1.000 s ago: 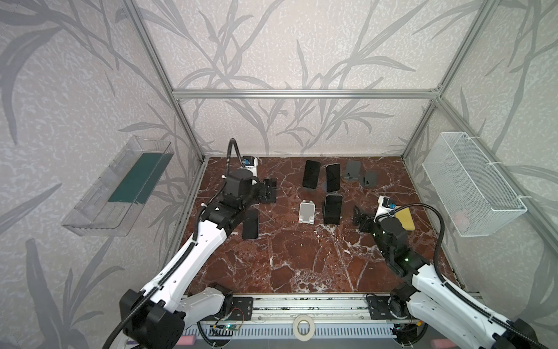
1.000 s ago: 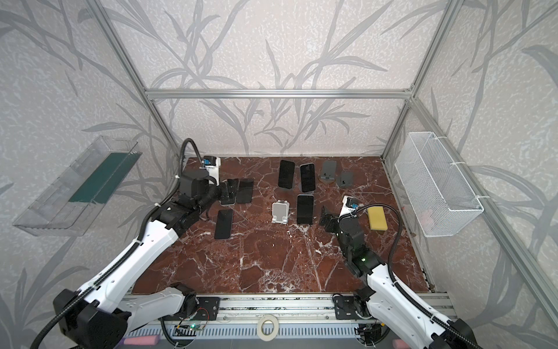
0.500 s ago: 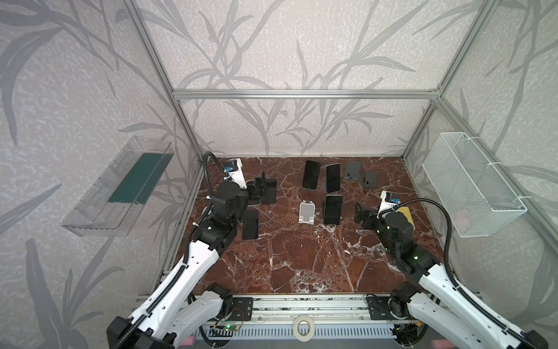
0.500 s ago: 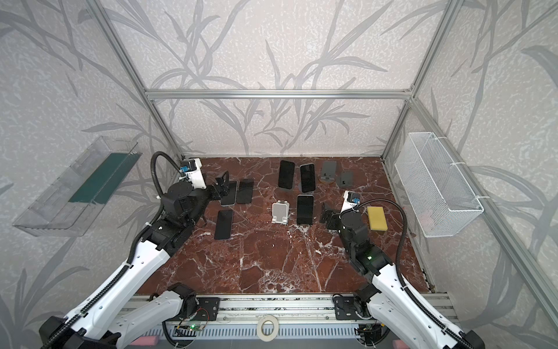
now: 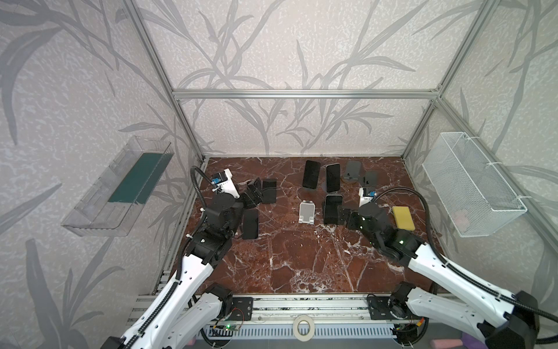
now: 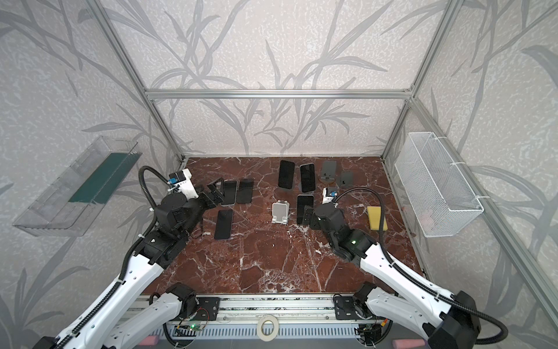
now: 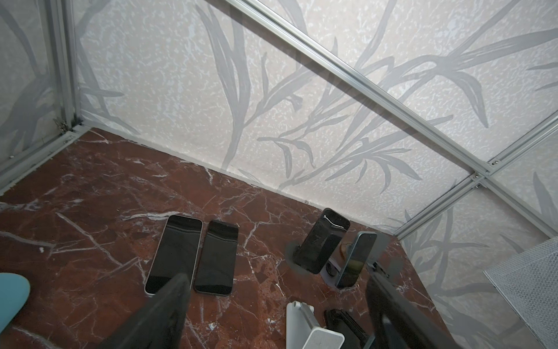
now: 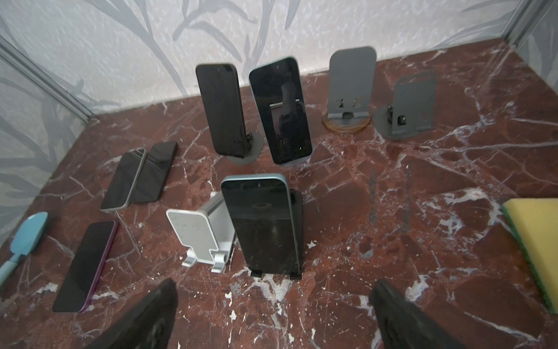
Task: Remove the phone from the phone stand
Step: 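Reach the right gripper over the teal-framed phone on the black stand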
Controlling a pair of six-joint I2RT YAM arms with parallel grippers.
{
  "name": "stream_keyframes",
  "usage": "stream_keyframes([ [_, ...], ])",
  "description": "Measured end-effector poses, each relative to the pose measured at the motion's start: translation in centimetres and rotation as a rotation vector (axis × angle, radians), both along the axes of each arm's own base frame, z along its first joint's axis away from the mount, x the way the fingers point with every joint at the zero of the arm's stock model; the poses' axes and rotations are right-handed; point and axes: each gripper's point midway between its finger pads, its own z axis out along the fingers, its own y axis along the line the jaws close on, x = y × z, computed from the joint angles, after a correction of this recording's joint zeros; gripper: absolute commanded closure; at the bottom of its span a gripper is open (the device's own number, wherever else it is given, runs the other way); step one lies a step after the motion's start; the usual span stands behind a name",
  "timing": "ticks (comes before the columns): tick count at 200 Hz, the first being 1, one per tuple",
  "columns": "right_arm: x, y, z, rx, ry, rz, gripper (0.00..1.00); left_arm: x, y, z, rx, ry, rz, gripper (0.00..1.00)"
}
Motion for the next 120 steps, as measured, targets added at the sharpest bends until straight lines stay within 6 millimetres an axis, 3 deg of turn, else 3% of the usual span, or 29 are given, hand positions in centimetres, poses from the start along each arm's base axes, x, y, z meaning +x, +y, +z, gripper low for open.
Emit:
stream_keyframes([
  [31, 1.9, 1.6, -1.7, -0.043, 0.048, -0.024, 0.01, 0.1, -0.5, -0.3, -0.018, 0.012, -0.023, 0.09],
  [72, 4.6, 3.4, -1.6, -0.063, 0.057, -0.024, 0.01, 0.0, -0.8, -0.3, -0.022, 0.014, -0.043, 0.09],
  [120, 6.7, 3.3, -2.2, -0.096, 0.077, -0.024, 0.01, 0.0, -1.4, -0.4, -0.048, 0.025, -0.067, 0.09],
])
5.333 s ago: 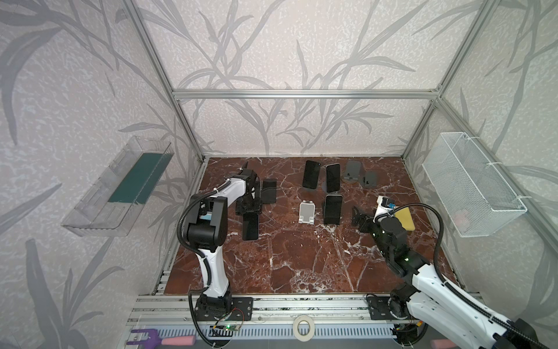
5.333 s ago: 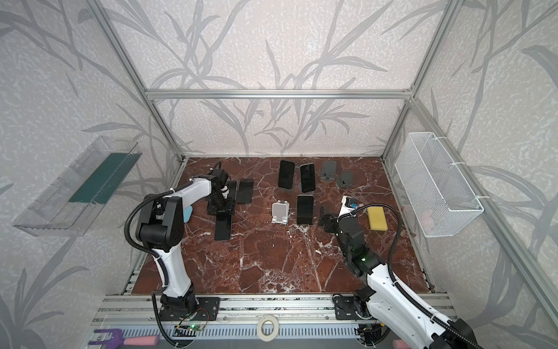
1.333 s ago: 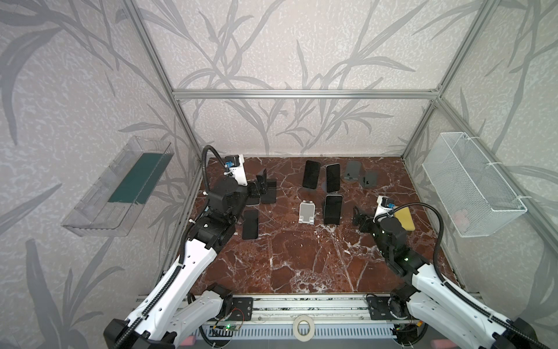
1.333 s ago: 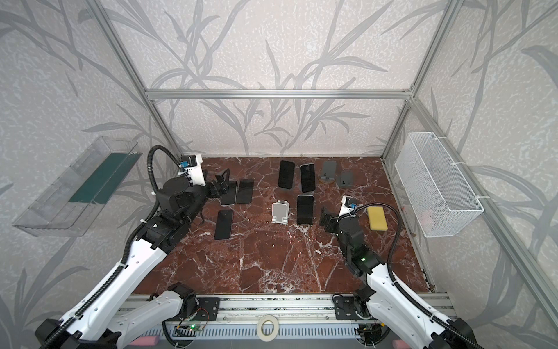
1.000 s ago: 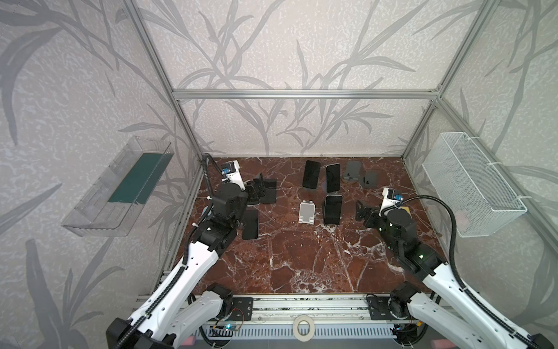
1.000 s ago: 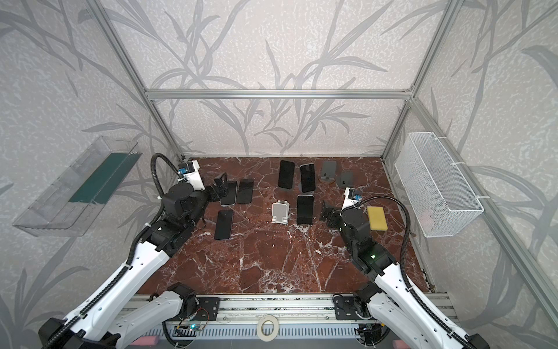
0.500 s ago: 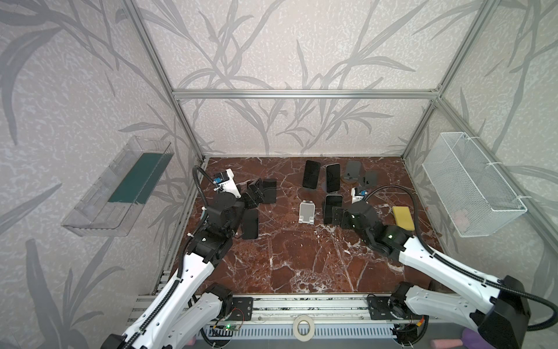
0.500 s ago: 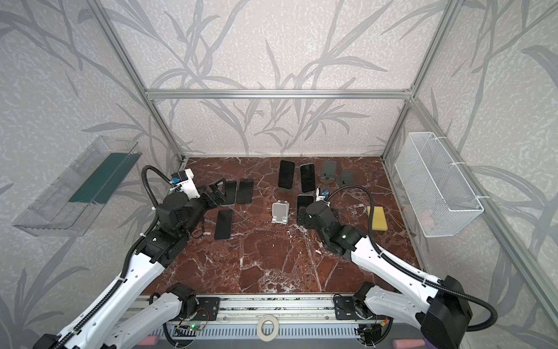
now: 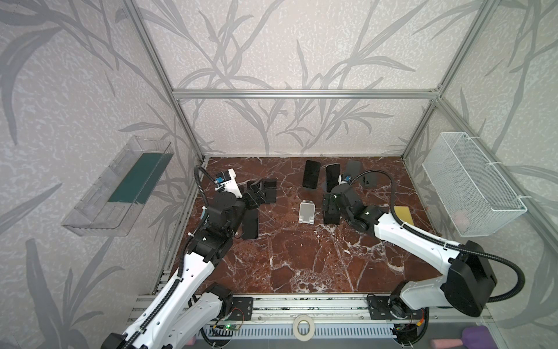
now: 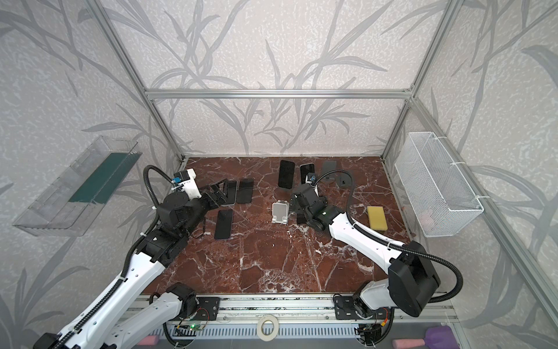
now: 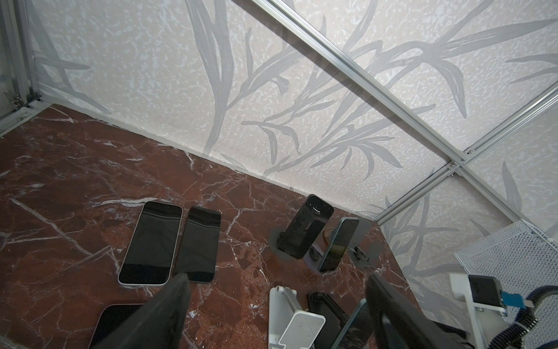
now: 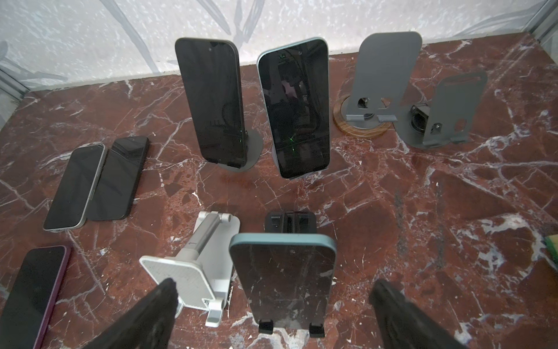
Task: Remove the phone from the phone stand
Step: 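Reach the right gripper over the teal-framed phone on the black stand, then close the right gripper on the teal-framed phone's top edge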
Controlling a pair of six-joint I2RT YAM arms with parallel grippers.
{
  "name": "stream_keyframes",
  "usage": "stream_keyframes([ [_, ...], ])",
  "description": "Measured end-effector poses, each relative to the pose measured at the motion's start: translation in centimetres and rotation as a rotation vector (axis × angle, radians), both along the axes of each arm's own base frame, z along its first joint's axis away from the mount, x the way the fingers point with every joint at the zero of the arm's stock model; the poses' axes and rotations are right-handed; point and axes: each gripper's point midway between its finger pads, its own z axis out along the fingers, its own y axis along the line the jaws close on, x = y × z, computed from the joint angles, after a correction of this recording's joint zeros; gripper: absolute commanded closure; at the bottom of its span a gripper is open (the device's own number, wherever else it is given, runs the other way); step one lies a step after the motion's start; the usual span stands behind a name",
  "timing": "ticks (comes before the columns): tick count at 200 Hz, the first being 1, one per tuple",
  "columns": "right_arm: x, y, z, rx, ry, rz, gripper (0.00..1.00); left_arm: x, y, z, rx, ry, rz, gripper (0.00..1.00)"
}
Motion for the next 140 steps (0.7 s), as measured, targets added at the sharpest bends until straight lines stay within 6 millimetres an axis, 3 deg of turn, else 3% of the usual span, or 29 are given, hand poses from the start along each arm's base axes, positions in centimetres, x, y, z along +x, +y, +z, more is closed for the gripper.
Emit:
stream_keyframes([
  [97, 1.5, 0.5, -2.6, -0.005, 0.021, 0.03, 0.0, 0.5, -1.0, -1.2, -0.028, 0.046, -0.035, 0.09],
  [140, 2.1, 0.4, -3.1, -0.012, 0.01, 0.02, 0.05, 0.5, -1.3, -1.5, -0.035, 0.058, -0.048, 0.09],
])
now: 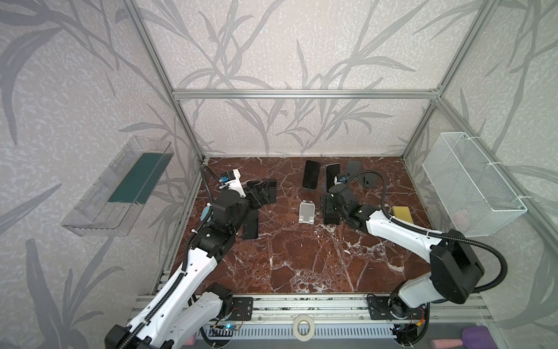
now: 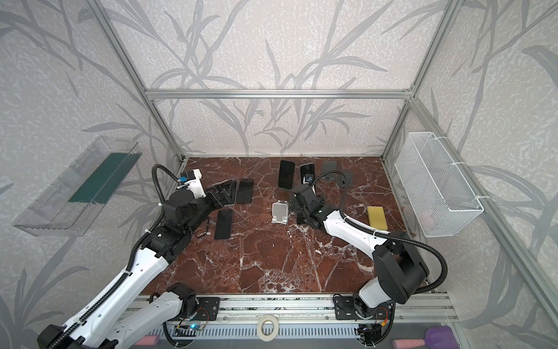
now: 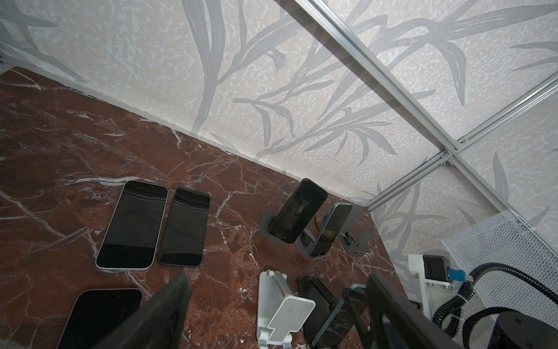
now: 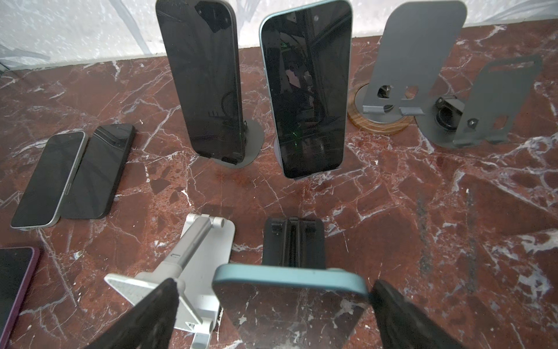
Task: Remove the phone from the phone stand
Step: 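Close the right gripper on the teal-framed phone's top edge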
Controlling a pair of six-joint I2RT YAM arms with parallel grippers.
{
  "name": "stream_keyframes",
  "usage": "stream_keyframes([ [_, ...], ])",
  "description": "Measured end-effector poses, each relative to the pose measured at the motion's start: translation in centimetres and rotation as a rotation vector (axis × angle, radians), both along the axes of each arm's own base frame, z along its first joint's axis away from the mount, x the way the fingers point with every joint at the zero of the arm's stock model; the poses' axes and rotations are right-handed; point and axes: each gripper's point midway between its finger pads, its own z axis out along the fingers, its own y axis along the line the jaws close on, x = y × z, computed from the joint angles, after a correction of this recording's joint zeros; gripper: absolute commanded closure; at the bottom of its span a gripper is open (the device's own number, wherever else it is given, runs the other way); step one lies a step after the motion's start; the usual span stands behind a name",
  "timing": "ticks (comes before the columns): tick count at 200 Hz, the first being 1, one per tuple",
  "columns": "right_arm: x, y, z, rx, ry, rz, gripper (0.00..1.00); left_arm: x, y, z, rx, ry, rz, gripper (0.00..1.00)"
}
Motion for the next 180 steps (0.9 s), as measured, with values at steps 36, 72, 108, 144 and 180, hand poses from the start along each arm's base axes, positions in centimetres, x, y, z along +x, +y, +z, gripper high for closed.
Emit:
stream_keyframes([
  [36, 0.5, -0.1, -0.9, -0.02, 0.002, -0.015, 0.11, 0.0, -0.1, -0.1, -0.001, 0.004, -0.005, 0.09],
  [72, 0.8, -0.2, -0.7, -0.019, -0.017, -0.027, 0.15, 0.0, -0.1, -0.1, -0.002, 0.005, -0.005, 0.09],
  [108, 1.1, -0.1, -0.7, -0.017, -0.027, -0.034, 0.17, 0.0, -0.1, -0.1, -0.006, 0.006, -0.005, 0.09],
  [144, 1.0, -0.3, -1.0, -0.023, -0.027, -0.037, 0.21, 0.0, -0.2, -0.1, -0.009, 0.007, -0.007, 0.09],
  [180, 1.0, -0.3, -1.2, -0.022, -0.03, -0.038, 0.21, 0.1, -0.3, -0.3, -0.011, 0.013, -0.009, 0.09],
])
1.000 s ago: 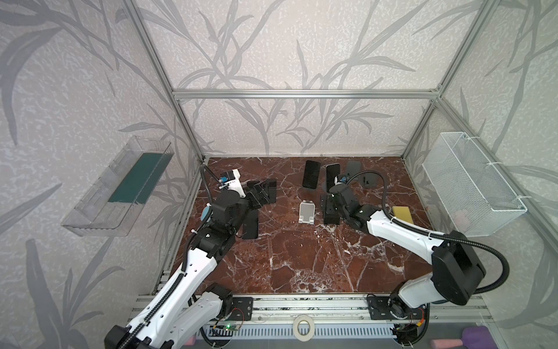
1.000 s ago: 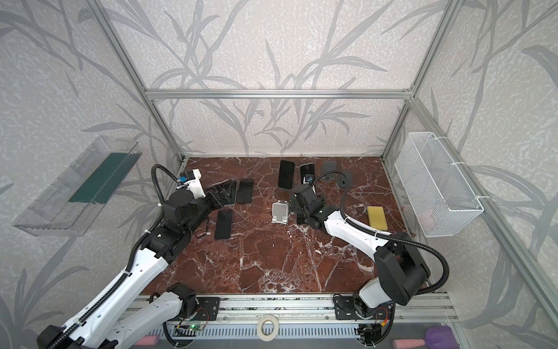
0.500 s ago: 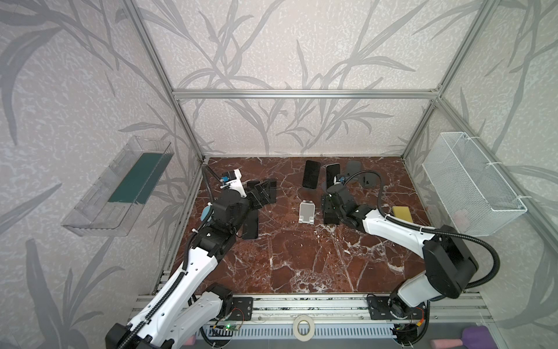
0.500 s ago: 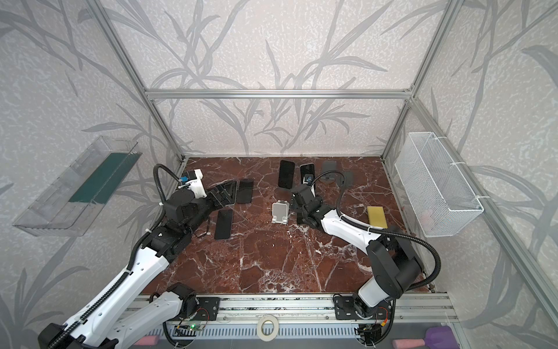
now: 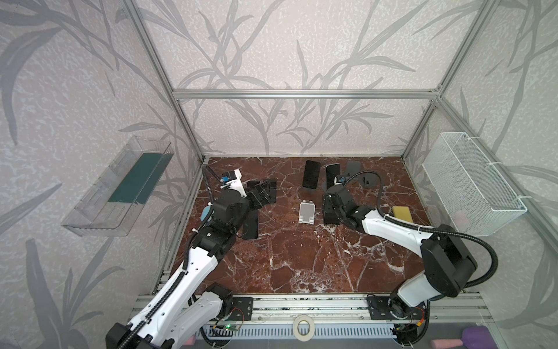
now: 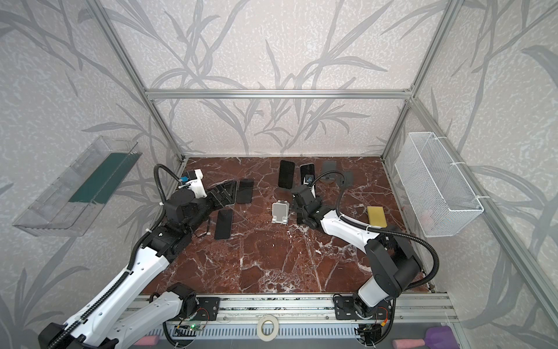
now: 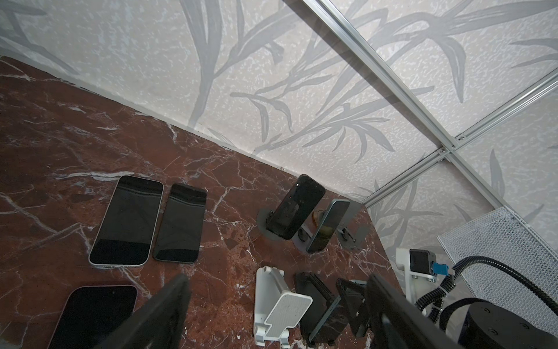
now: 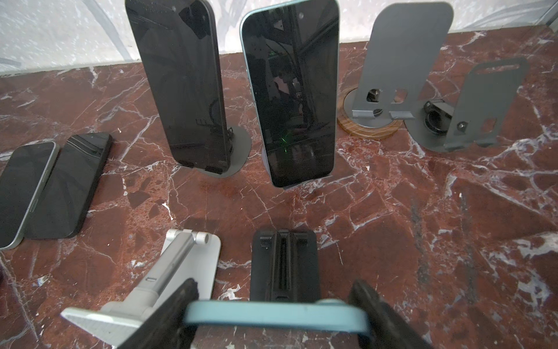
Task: Remove the phone from the phone stand
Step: 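Close the right gripper on the teal-framed phone's top edge, then lift the teal-framed phone up off the black stand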
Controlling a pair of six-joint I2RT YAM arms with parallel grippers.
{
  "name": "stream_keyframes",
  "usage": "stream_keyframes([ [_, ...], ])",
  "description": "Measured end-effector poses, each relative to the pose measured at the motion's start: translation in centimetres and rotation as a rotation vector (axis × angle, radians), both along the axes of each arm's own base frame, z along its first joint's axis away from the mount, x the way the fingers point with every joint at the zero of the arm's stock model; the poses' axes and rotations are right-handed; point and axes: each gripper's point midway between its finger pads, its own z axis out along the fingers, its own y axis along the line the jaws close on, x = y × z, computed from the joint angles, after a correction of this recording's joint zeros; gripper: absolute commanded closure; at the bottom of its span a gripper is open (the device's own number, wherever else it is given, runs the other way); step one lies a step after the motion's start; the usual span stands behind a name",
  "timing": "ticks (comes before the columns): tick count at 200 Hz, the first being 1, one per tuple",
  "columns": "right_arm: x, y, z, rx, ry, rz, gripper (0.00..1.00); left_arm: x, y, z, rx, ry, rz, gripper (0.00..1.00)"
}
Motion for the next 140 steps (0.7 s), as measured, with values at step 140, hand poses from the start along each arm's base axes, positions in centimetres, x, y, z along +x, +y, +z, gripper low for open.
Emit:
stream_keyframes([
  [140, -0.49, 0.28, 0.09, 0.0, -0.014, 0.048, 0.33, 0.05, -0.25, -0.22, -0.003, 0.008, -0.011, 0.09],
])
